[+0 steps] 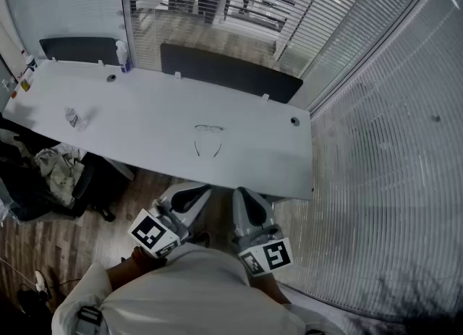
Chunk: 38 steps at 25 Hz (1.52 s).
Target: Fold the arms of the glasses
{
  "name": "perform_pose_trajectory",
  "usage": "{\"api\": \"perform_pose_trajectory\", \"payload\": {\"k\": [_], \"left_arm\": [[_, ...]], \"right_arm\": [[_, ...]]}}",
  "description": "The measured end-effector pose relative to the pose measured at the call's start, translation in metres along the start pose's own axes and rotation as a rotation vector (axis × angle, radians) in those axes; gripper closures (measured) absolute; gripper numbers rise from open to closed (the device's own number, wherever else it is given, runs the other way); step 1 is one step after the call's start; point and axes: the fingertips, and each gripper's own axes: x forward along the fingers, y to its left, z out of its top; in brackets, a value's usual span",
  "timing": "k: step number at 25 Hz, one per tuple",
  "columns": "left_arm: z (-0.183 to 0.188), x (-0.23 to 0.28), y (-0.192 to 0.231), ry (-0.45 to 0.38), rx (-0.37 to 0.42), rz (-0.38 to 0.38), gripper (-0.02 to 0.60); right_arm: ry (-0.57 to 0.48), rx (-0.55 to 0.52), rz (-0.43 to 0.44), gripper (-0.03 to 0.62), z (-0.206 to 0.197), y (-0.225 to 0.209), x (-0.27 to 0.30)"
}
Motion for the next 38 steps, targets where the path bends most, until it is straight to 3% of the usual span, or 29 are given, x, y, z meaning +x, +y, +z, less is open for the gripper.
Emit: {"api": "perform_pose_trajectory", "payload": {"k": [20,38], "left_arm": [[-0.006,0.005,-0.002,0.028,-0.016,0.017,0.580],[-0.047,0.056,-0.021,0.071,-0.030,0.032,0.578]], "right_arm": [[-0.039,0.064,0.004,0.592,0.006,-0.010,-0.008],[-0.032,0.101,0.015,0.592,-0.007,-0.068,-0.029]]}}
